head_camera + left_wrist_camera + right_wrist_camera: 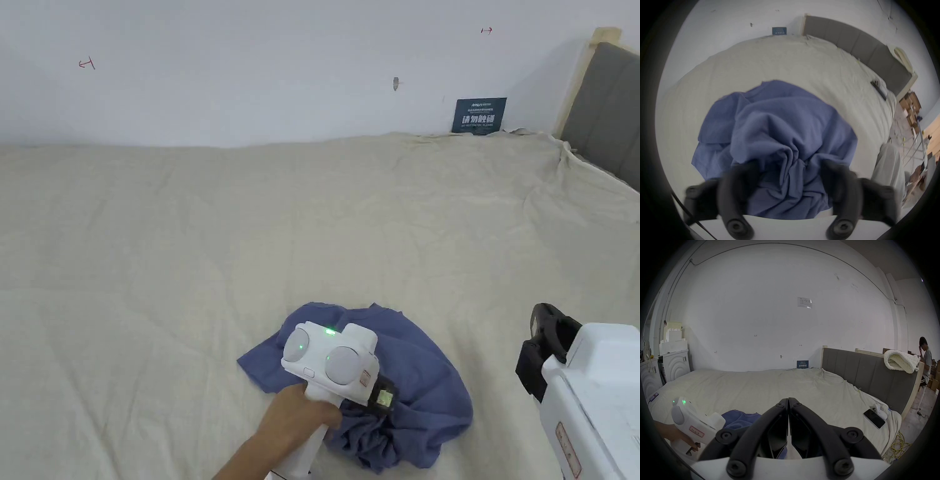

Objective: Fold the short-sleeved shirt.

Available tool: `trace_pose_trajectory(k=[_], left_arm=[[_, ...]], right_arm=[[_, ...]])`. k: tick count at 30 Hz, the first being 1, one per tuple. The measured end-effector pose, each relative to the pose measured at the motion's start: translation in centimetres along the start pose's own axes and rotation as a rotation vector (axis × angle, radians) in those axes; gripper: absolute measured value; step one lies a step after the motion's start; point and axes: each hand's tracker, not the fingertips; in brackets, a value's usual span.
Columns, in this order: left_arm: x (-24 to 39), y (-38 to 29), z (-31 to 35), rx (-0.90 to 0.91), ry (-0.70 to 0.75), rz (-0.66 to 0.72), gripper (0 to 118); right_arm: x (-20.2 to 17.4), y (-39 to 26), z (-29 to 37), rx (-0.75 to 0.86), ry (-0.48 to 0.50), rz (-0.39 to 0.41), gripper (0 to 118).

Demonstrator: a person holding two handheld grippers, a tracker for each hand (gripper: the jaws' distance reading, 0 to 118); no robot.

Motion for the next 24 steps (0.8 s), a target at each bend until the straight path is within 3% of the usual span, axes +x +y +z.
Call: trace_pose_trajectory(k=[1, 2, 9, 14, 24], left_arm=[[-0.2, 0.1, 0.8, 0.029, -0.008, 0.020, 115], [-0.4, 0.2, 1.9, 0.068, -0.010, 0.034, 118], [-2.6, 0.2, 10.5, 0.410, 0.060, 0.097, 117], [-4.9, -0.9, 16.7, 0.618, 0.186, 0.117, 117], [-8.8, -5.9, 21.6, 0.868, 0.451, 0.130, 117]], right_arm=[[-0.1, 0.1, 0.0, 0.002, 0.003, 0.000, 0], [-0.3, 0.3, 0.0, 0.002, 0.006, 0.001, 0], [-1.2, 1.4, 0.3, 0.036, 0.026, 0.002, 0], [-2.1, 2.1, 0.3, 0.063, 0.044, 0.002, 0], [-3.2, 2.8, 0.2, 0.095, 0.067, -0.003, 0]])
